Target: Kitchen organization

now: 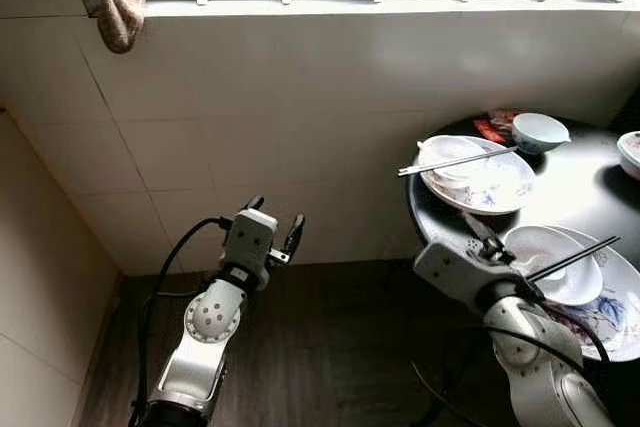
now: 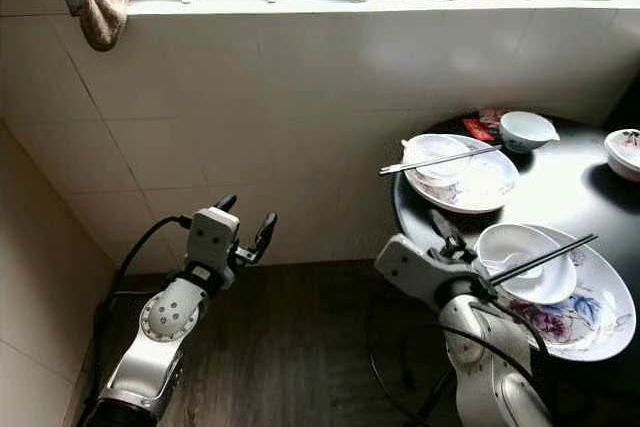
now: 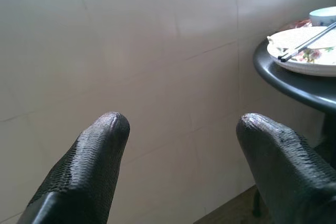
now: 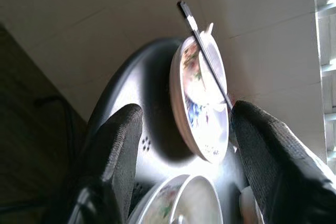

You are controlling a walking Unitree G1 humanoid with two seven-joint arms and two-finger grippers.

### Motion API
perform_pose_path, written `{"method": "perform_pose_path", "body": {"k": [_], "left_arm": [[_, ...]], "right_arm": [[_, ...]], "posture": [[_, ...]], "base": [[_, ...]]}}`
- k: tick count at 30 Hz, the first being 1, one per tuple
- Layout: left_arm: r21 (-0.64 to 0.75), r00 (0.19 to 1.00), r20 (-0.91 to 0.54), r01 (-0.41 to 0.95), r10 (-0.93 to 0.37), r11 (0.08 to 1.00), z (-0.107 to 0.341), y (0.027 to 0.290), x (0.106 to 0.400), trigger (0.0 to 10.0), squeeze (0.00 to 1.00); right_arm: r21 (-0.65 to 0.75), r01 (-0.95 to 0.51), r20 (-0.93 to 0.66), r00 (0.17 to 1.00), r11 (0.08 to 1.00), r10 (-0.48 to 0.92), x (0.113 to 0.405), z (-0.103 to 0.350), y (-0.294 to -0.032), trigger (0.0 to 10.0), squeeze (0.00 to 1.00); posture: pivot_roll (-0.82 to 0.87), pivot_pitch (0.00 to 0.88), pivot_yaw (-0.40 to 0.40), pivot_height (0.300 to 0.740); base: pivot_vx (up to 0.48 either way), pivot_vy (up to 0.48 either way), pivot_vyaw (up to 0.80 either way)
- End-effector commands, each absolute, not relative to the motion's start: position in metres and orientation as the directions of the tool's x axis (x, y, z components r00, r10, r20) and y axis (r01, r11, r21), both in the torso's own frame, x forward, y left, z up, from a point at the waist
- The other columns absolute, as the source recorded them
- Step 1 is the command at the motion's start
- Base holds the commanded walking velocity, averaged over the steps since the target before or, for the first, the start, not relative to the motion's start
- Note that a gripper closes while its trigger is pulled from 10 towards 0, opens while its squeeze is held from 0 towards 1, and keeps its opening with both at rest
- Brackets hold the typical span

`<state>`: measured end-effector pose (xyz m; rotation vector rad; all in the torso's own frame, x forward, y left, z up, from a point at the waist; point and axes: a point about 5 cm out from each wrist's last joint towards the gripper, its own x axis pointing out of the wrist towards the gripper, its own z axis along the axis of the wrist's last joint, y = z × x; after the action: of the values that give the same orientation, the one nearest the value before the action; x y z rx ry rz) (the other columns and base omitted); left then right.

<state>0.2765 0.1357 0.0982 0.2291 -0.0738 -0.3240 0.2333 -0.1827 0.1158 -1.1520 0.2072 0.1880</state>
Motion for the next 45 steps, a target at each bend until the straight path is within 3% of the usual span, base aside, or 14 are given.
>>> {"method": "perform_pose_path", "body": {"k": [1,14,32,42,45], "left_arm": [[0.238,0.94,0.039,0.322,-0.34,0.916,0.102,0.134,0.276,10.0,0.0],[0.207,0.939,0.008,0.335,-0.344,0.919,0.099,0.135,0.272,10.0,0.0],[0.195,0.939,-0.006,0.339,-0.345,0.92,0.098,0.137,0.275,10.0,0.0],[0.194,0.938,-0.009,0.343,-0.348,0.919,0.097,0.136,0.275,10.0,0.0],[0.191,0.938,-0.008,0.341,-0.346,0.92,0.097,0.135,0.275,10.0,0.0]], "right_arm": [[-0.901,-0.219,-0.22,0.975,0.375,0.039,0.232,0.124,-0.183,10.0,0.0],[-0.895,-0.277,-0.268,0.961,0.351,0.074,0.216,0.121,-0.182,10.0,0.0],[-0.875,-0.358,-0.383,0.924,0.326,-0.015,0.204,0.111,-0.212,10.0,0.0],[-0.837,-0.359,-0.39,0.921,0.412,0.008,0.21,0.112,-0.21,10.0,0.0],[-0.847,-0.298,-0.302,0.951,0.441,0.062,0.22,0.125,-0.2,10.0,0.0]], "posture": [[-0.09,0.0,-0.04,0.74],[-0.11,0.0,-0.047,0.74],[-0.13,0.0,-0.036,0.74],[-0.12,0.0,-0.039,0.74],[-0.12,0.0,-0.042,0.74]], "base": [[0.0,0.0,0.0],[0.0,0.0,0.0],[0.0,0.0,0.0],[0.0,0.0,0.0],[0.0,0.0,0.0]]}}
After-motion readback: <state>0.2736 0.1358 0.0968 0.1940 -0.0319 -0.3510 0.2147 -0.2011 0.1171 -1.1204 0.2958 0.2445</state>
